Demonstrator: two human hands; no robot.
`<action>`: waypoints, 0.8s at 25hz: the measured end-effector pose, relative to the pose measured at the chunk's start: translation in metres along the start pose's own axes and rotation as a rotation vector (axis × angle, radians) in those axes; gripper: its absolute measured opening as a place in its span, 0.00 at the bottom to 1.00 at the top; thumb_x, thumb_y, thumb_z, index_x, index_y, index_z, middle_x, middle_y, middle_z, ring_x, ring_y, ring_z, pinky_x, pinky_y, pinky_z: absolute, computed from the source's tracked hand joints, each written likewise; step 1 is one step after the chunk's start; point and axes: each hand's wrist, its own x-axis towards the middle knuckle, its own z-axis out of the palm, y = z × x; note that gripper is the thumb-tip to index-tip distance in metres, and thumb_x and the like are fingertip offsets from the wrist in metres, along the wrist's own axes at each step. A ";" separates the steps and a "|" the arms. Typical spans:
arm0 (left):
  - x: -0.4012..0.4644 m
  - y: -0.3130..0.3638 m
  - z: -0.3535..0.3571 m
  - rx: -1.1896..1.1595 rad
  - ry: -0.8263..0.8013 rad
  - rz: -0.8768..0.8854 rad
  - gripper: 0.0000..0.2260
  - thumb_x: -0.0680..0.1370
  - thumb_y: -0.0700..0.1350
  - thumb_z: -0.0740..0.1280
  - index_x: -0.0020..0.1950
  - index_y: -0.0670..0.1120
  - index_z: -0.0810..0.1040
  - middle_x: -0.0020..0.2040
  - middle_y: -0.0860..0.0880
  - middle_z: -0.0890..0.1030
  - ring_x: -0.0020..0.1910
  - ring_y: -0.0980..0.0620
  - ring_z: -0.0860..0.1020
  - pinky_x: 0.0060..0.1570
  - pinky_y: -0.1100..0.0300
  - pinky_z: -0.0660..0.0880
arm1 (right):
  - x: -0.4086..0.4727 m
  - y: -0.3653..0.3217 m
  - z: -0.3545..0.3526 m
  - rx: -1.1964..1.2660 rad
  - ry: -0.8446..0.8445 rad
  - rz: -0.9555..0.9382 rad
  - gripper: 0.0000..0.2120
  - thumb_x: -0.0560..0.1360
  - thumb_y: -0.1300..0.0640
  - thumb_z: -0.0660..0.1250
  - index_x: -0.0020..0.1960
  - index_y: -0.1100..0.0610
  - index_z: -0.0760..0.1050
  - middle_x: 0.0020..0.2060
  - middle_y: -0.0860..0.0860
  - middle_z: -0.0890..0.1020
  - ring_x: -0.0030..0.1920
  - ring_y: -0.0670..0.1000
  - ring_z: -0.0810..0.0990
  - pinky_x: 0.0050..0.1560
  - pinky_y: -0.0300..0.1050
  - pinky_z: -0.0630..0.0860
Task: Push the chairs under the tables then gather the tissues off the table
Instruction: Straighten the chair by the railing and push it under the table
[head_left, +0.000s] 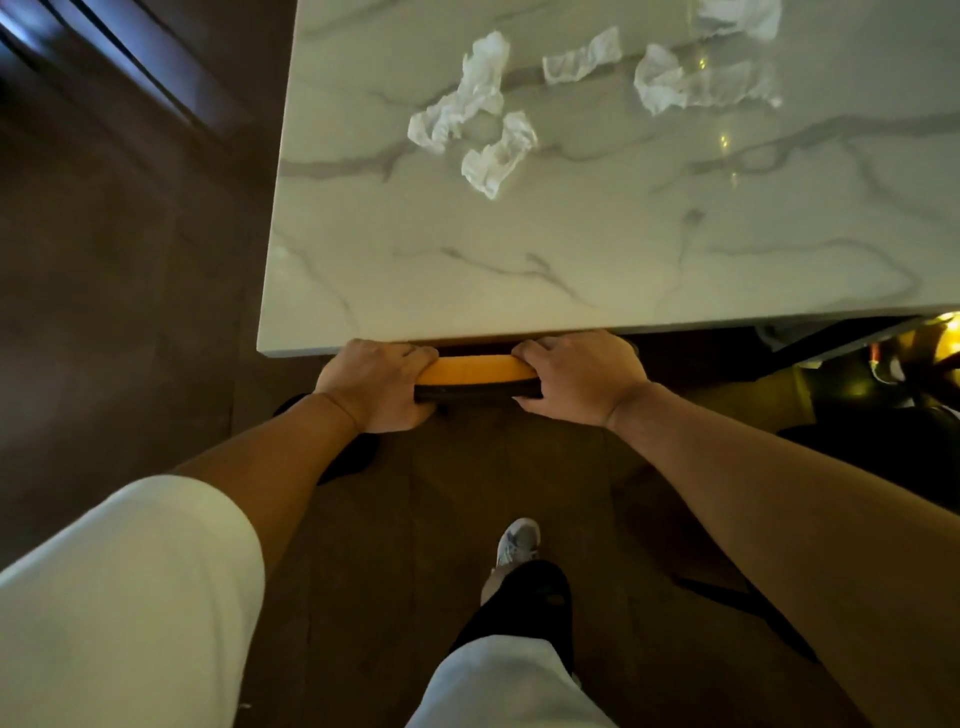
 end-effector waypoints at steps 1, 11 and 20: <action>0.000 0.000 -0.001 -0.015 0.007 0.005 0.29 0.77 0.64 0.61 0.75 0.52 0.67 0.65 0.51 0.78 0.58 0.48 0.79 0.56 0.52 0.75 | -0.001 -0.002 -0.002 0.014 0.004 0.014 0.24 0.77 0.36 0.65 0.67 0.49 0.74 0.50 0.46 0.83 0.46 0.48 0.82 0.45 0.46 0.79; 0.013 0.009 -0.047 -0.277 -0.381 0.050 0.45 0.70 0.72 0.68 0.80 0.56 0.56 0.74 0.51 0.67 0.69 0.49 0.70 0.67 0.47 0.70 | -0.020 -0.006 -0.024 0.262 -0.118 0.108 0.35 0.77 0.43 0.69 0.80 0.46 0.58 0.72 0.52 0.73 0.73 0.55 0.69 0.78 0.58 0.59; 0.129 0.247 -0.127 -0.157 -0.024 0.675 0.34 0.79 0.56 0.67 0.81 0.51 0.55 0.80 0.47 0.59 0.77 0.46 0.61 0.73 0.51 0.62 | -0.217 0.072 -0.045 0.231 0.244 0.956 0.36 0.78 0.45 0.68 0.81 0.52 0.57 0.79 0.55 0.61 0.80 0.56 0.55 0.81 0.60 0.50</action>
